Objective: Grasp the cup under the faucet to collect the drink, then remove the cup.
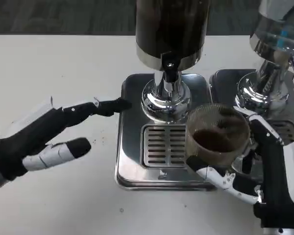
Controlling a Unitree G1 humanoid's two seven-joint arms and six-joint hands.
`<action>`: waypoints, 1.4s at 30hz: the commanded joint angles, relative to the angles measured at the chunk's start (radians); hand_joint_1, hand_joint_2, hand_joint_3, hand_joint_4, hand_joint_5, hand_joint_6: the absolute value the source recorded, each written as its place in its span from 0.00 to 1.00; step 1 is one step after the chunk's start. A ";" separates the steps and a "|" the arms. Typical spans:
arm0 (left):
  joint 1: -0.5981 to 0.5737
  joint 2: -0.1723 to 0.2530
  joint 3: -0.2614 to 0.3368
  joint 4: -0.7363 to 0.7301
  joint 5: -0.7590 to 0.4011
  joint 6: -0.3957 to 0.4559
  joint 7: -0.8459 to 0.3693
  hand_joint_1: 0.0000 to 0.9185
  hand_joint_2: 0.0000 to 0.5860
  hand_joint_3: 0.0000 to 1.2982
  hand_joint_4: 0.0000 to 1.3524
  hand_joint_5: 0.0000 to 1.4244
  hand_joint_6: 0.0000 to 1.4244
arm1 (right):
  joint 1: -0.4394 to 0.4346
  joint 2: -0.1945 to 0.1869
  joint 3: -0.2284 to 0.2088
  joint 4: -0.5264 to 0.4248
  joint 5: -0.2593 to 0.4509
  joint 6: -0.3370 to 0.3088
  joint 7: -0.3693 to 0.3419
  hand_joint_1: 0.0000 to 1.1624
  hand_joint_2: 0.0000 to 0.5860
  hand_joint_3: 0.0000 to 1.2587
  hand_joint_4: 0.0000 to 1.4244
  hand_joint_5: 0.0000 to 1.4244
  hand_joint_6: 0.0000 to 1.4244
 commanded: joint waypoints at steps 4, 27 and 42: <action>0.036 0.050 -0.050 -0.053 0.005 -0.112 -0.001 0.00 0.14 0.15 0.07 0.08 0.11 | 0.062 0.000 -0.037 -0.141 0.023 -0.027 0.046 0.69 0.31 0.48 0.50 0.67 0.90; 0.150 0.183 -0.164 -0.229 -0.155 -0.205 -0.079 0.00 0.14 0.14 0.07 0.07 0.10 | 0.295 0.017 -0.082 -0.376 0.059 -0.065 0.119 0.72 0.28 0.51 0.53 0.70 0.92; 0.206 0.232 -0.178 -0.313 -0.253 -0.218 -0.141 0.00 0.13 0.16 0.08 0.07 0.10 | 0.403 0.040 -0.089 -0.451 0.066 -0.093 0.166 0.72 0.28 0.51 0.54 0.70 0.94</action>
